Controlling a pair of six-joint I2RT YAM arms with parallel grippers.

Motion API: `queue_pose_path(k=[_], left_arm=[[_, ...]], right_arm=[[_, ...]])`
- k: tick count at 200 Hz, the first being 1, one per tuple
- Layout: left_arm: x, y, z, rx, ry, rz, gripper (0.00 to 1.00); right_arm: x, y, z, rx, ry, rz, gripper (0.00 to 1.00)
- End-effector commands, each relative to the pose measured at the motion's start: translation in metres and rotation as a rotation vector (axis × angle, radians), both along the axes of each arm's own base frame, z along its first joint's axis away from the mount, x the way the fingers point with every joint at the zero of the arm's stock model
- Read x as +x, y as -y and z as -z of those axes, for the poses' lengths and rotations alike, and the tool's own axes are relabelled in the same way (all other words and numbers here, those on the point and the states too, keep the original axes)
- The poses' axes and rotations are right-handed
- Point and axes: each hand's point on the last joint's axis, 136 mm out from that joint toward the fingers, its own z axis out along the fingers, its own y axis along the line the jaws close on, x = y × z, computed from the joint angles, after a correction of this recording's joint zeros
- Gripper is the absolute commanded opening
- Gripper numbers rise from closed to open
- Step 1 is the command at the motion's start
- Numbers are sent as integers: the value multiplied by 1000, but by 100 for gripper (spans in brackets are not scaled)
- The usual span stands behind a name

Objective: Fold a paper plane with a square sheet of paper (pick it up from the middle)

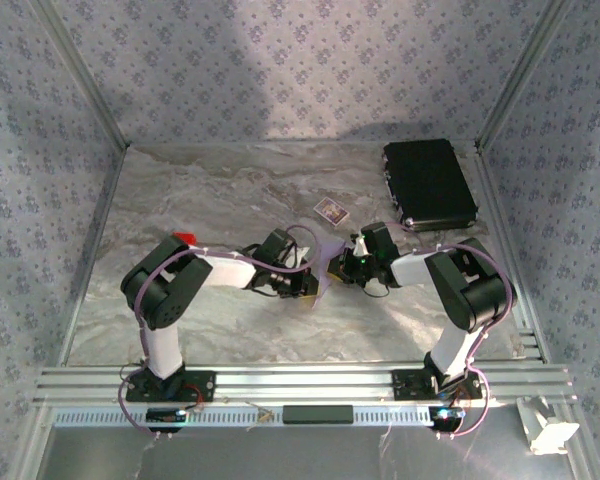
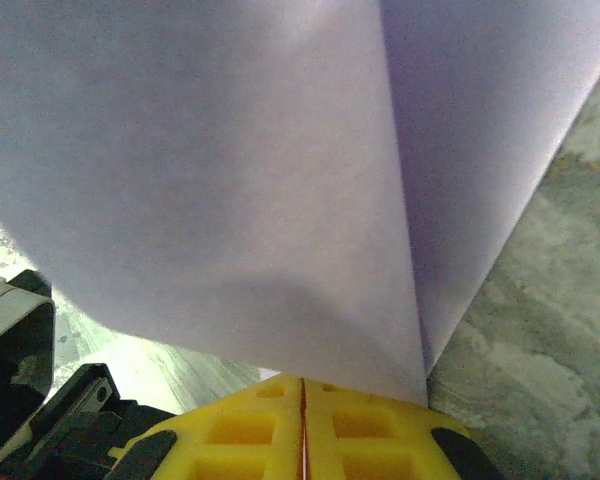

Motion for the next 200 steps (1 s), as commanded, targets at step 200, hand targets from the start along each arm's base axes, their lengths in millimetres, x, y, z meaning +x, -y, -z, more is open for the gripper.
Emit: queue_pose_path(k=[200], left_arm=[[-54, -54, 50, 287, -173, 54, 10]], right_arm=[[-10, 17, 23, -101, -69, 41, 10]])
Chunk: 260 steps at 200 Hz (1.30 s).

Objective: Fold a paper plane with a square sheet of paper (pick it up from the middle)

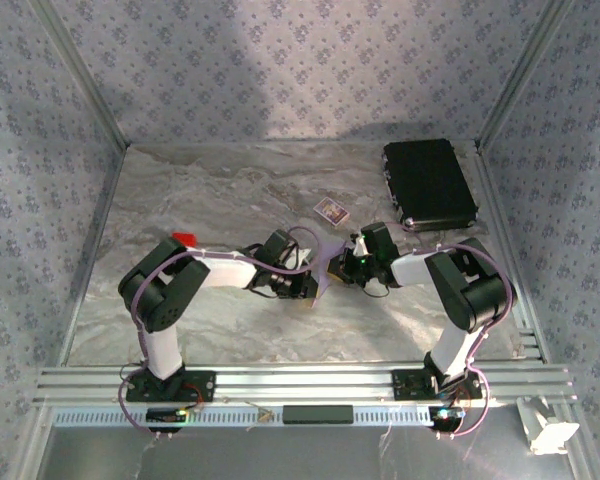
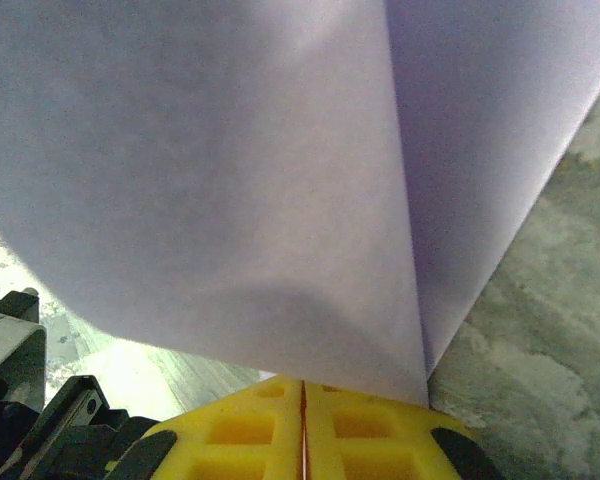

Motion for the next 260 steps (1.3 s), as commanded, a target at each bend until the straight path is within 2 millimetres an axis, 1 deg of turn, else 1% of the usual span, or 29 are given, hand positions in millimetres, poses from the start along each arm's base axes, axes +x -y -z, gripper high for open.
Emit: queue_pose_path(k=[1, 40, 87, 112, 134, 164, 222, 260], left_arm=[[-48, -50, 50, 243, -198, 8, 10], [-50, -51, 49, 242, -200, 11, 10], [-53, -50, 41, 220, -197, 24, 21], [-54, -50, 39, 219, -196, 29, 21], [-56, -52, 42, 230, -202, 36, 20], [-58, -49, 42, 229, -204, 50, 19], [-59, -54, 49, 287, -196, 68, 20], [-59, -56, 53, 339, -181, 87, 17]], right_arm=[[-10, 17, 23, -99, -69, 40, 10], [-10, 17, 23, -101, -70, 40, 10], [-10, 18, 24, -109, -75, 44, 10], [-10, 19, 25, -110, -77, 45, 10], [-10, 19, 25, -110, -77, 46, 10], [-10, 19, 25, -109, -80, 46, 10], [-11, 19, 25, -113, -82, 45, 10], [-10, 19, 25, -113, -82, 45, 10]])
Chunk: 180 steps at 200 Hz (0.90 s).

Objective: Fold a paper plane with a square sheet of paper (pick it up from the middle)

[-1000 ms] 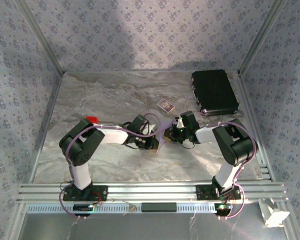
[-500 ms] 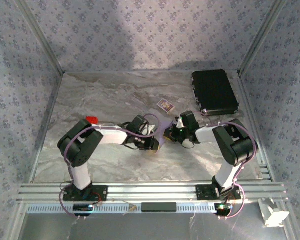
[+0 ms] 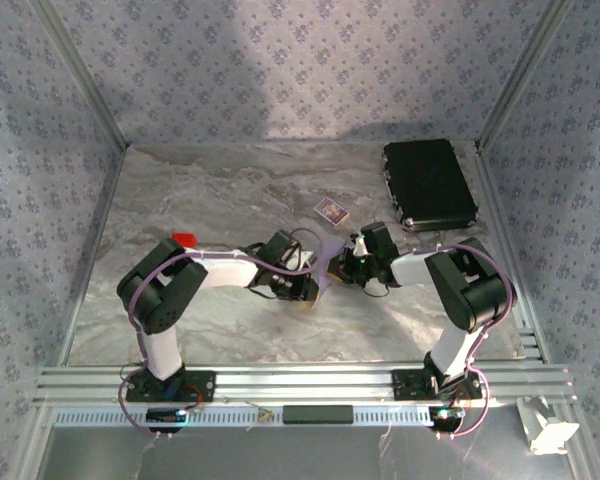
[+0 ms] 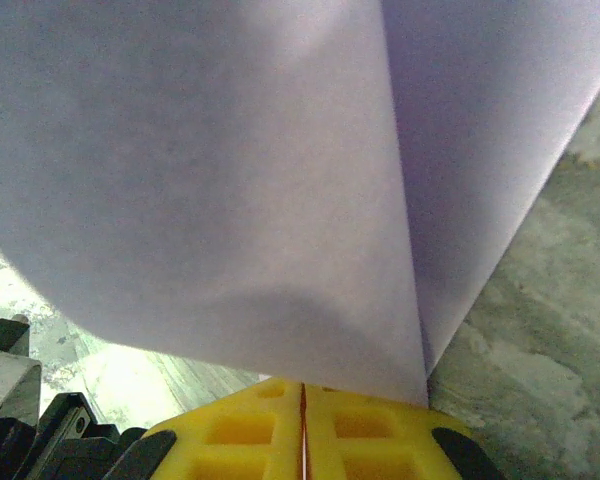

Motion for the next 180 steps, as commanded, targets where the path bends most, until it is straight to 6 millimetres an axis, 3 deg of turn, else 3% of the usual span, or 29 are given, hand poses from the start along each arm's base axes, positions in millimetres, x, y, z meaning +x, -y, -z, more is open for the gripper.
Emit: queue_pose_path(k=[1, 82, 141, 180], left_arm=[[-51, -53, 54, 286, -181, 31, 17], [-56, -53, 61, 330, -174, 54, 11], [-60, -80, 71, 523, -88, 73, 8], [-54, -87, 69, 667, 35, 100, 7]], right_arm=[[-11, 19, 25, -109, -77, 43, 10], [-12, 19, 25, -110, -81, 44, 10], [-13, 21, 28, -120, -91, 52, 10], [-14, 22, 28, -125, -94, 53, 10]])
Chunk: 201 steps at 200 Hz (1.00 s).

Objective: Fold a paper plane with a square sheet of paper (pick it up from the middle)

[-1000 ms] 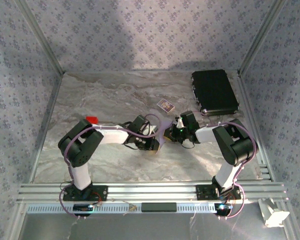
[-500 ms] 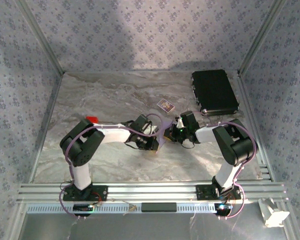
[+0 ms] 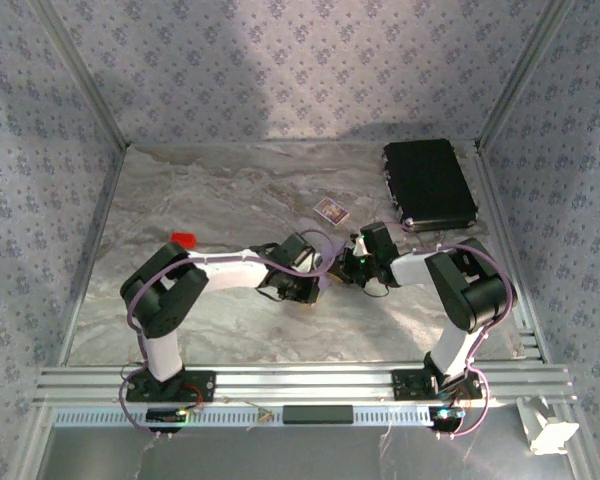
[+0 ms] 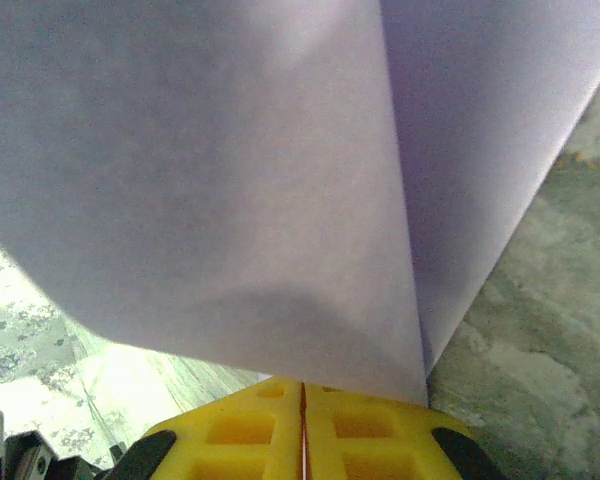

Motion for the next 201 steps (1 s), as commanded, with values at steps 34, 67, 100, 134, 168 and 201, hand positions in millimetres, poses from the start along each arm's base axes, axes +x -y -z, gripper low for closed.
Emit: queue_pose_path(k=[34, 67, 100, 134, 168, 201], left_arm=[[-54, -82, 59, 486, -32, 47, 6], [-49, -68, 38, 376, 14, 23, 7], [-33, -55, 4, 255, 74, -21, 9], [-21, -53, -23, 136, 97, -60, 11], [-19, -50, -33, 59, 79, -70, 12], [-13, -18, -67, -198, 42, -51, 11]], right_arm=[[-15, 23, 29, -126, -97, 54, 10], [-14, 22, 29, -125, -95, 54, 10], [-14, 22, 28, -123, -95, 54, 10], [-13, 22, 28, -121, -92, 53, 10], [-13, 20, 28, -118, -95, 52, 10], [-12, 20, 27, -120, -91, 53, 10]])
